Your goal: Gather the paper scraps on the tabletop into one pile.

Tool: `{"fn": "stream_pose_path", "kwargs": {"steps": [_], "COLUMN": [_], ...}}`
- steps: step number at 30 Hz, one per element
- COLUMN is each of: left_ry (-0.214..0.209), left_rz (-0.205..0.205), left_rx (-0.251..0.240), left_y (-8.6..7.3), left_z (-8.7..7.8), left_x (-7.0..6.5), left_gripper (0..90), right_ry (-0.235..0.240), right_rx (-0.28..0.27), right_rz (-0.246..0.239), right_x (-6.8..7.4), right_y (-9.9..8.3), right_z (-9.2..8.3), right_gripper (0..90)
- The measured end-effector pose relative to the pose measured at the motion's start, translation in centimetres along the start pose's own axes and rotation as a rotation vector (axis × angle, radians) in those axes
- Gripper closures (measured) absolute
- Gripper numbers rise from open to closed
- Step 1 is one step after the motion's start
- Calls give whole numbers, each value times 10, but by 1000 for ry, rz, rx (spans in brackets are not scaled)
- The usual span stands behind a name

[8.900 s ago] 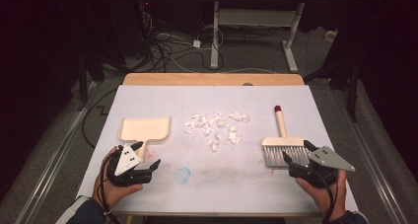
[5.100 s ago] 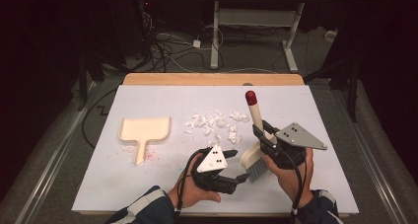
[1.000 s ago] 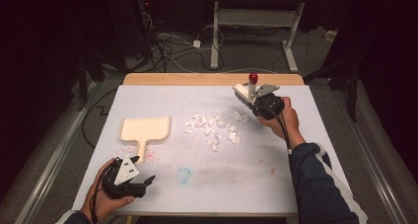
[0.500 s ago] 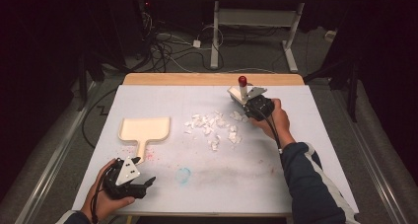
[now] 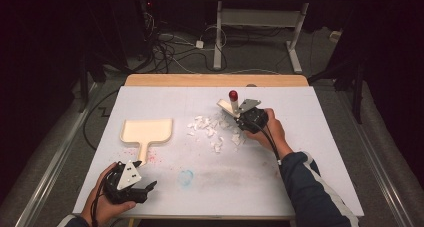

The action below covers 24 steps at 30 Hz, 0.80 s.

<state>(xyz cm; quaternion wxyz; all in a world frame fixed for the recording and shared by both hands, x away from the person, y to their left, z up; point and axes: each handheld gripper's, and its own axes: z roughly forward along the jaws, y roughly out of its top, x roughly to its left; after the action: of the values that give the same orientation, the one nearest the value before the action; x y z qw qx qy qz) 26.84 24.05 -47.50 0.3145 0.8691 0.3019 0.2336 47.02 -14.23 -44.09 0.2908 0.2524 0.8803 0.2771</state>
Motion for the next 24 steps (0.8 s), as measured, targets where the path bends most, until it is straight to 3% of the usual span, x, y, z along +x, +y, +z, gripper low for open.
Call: {"fn": "stream_pose_path", "kwargs": {"steps": [5, 6, 10, 14, 15, 24], "left_ry": [-3, -2, -1, 4, 5, 4], "left_rz": [19, 21, 22, 17, 20, 18], "left_rx": [8, 8, 12, 9, 10, 19], "left_y": [2, 3, 3, 3, 3, 4], "left_z": [1, 2, 2, 1, 1, 1], "left_x": [-3, -3, -4, -4, -4, -5], "left_gripper": [194, 194, 194, 194, 194, 194], "right_ry": [43, 68, 87, 103, 85, 39], "right_rx": [-31, -40, -49, -72, -77, -129], "right_rz": [-17, -37, -74, -60, -68, -46], "right_x": [15, 24, 41, 47, 48, 36], "right_y": [-4, -4, -4, -5, -4, 9], "right_z": [-12, -17, -30, -39, -43, -58], "right_gripper": [677, 677, 678, 678, 679, 678]}}
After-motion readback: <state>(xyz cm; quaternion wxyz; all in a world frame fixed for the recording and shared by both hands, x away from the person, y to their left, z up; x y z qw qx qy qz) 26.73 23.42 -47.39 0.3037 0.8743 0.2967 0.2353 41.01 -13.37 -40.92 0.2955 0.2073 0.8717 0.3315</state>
